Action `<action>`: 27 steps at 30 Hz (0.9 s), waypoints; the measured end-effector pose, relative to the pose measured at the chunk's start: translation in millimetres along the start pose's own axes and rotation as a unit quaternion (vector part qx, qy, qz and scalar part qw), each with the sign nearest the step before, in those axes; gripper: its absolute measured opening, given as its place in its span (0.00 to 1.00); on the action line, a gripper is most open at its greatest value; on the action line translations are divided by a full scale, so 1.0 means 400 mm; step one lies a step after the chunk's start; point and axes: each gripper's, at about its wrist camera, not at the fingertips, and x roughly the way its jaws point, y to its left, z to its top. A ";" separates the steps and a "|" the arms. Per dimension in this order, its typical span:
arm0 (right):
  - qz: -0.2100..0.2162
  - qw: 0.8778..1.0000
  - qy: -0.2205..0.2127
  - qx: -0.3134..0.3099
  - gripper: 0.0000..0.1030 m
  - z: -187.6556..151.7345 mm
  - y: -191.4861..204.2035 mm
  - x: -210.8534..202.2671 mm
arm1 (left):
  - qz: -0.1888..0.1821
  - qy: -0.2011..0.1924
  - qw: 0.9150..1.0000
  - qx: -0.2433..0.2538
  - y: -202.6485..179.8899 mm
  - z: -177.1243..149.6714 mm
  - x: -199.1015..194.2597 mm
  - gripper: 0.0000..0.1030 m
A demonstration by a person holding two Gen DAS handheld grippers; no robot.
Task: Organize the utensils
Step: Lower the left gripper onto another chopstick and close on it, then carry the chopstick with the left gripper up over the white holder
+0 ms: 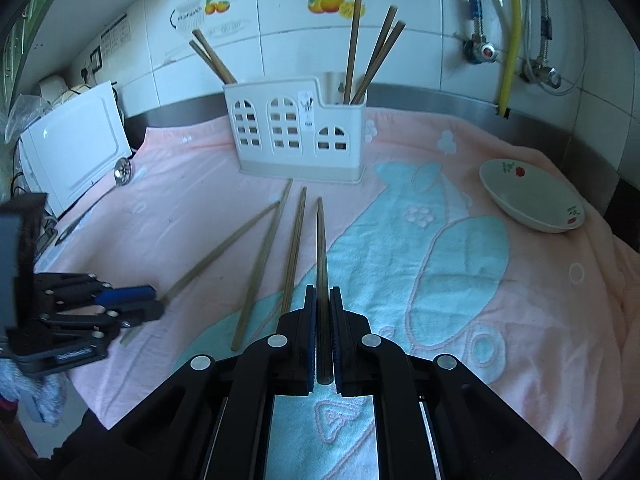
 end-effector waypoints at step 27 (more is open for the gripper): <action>-0.005 0.999 -0.038 -0.002 0.06 0.049 0.024 -0.068 | 0.016 -0.048 0.999 0.000 0.023 0.083 -0.082 0.05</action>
